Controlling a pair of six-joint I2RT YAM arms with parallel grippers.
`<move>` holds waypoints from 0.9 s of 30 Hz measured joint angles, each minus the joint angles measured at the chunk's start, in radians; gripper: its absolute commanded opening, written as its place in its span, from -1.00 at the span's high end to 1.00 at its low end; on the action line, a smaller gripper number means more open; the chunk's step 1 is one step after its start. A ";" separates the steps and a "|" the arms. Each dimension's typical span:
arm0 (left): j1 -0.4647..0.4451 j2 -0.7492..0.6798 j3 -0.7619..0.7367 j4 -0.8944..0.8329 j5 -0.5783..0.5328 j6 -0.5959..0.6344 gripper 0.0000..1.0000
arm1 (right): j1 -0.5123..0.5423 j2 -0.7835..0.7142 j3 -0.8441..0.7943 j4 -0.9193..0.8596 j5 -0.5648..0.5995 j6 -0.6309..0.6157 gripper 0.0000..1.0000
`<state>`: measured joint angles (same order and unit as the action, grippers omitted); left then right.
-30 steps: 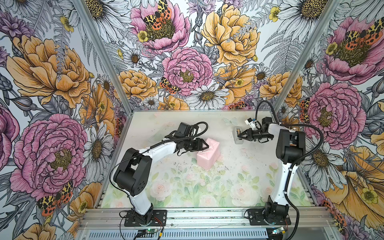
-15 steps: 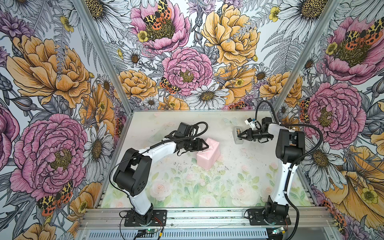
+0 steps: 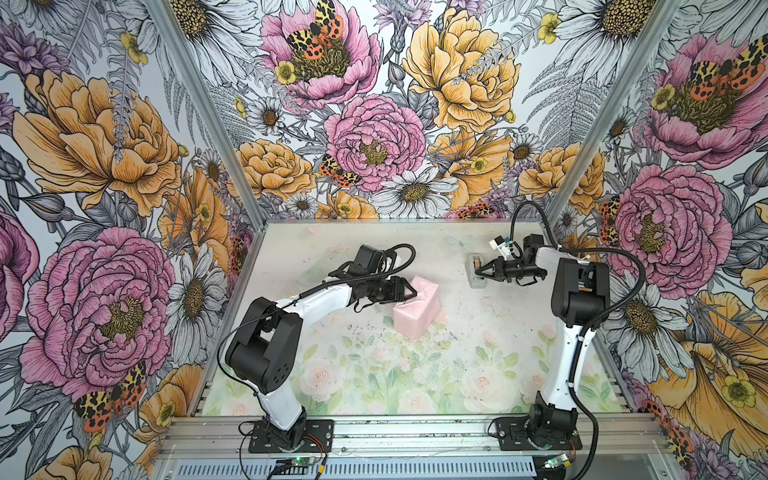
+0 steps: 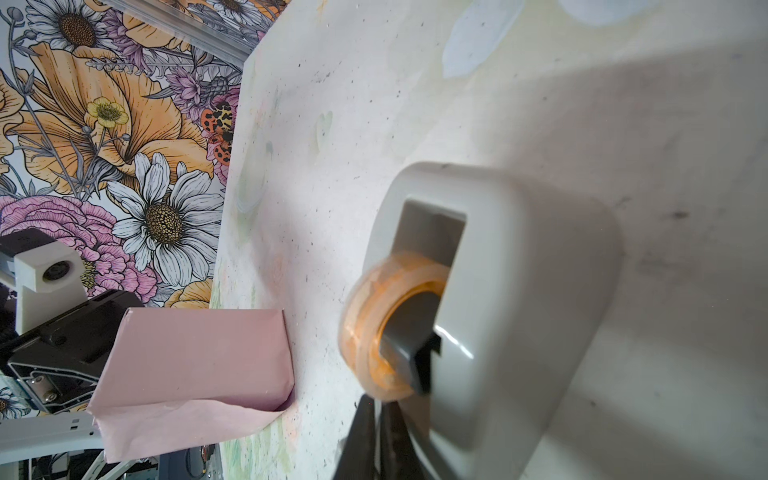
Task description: Wrap the gift box in paper
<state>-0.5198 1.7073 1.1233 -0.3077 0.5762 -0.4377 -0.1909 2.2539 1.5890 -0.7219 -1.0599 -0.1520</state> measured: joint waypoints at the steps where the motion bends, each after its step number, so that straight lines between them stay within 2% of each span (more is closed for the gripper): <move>1: 0.000 0.000 0.000 0.000 0.000 0.000 -0.14 | 0.000 0.000 0.000 0.000 0.000 0.000 0.91; 8: 0.000 -0.006 -0.005 0.000 -0.004 0.000 -0.14 | 0.000 -0.005 -0.003 0.001 0.004 0.005 1.00; 27: 0.000 -0.022 -0.019 -0.004 -0.011 0.003 -0.13 | -0.005 -0.120 -0.088 0.001 -0.011 0.148 1.00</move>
<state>-0.5194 1.6852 1.1046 -0.3115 0.5655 -0.4347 -0.1959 2.1338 1.5009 -0.7212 -1.0714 -0.0036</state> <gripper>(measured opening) 0.567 0.042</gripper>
